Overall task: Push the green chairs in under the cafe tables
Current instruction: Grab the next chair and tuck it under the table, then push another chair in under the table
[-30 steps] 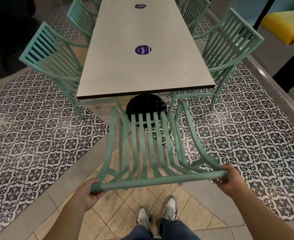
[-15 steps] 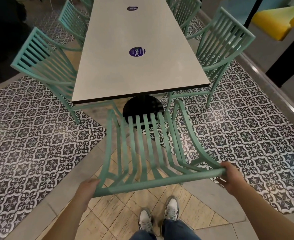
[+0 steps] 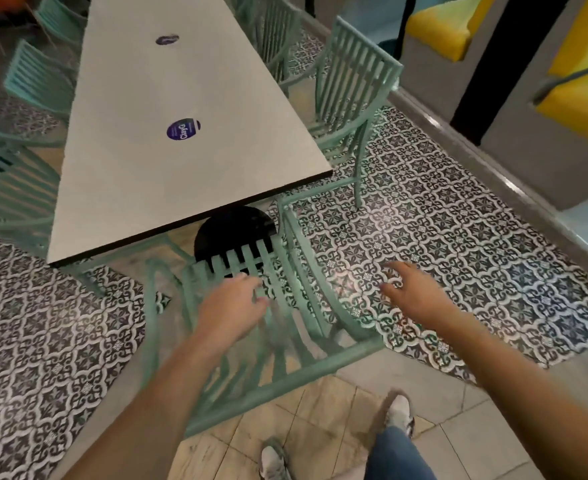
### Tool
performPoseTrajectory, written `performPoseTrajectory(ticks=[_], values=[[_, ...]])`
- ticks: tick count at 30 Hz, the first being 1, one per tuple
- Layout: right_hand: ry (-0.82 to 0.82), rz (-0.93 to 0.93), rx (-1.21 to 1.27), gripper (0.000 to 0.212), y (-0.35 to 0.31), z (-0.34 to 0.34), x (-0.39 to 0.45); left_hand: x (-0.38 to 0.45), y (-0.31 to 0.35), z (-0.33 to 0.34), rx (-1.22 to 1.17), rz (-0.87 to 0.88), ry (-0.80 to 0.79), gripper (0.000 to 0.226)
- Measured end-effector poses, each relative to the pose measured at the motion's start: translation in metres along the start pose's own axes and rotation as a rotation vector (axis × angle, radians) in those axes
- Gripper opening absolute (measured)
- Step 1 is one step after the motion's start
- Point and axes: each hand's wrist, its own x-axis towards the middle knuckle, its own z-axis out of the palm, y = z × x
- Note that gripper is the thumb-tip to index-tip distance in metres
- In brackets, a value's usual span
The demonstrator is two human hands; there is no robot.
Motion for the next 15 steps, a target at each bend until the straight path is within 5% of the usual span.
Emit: performPoseTrajectory(ticks=[6,15], values=[[0.042,-0.12,-0.243,0.061,0.065,-0.115,0.06,0.101,0.141,-0.011,0.148,0.195,0.131,0.041],[0.124,-0.231,-0.287,0.061,0.145,-0.241,0.138,0.215,0.324,-0.019,0.15,0.296,0.176,0.041]])
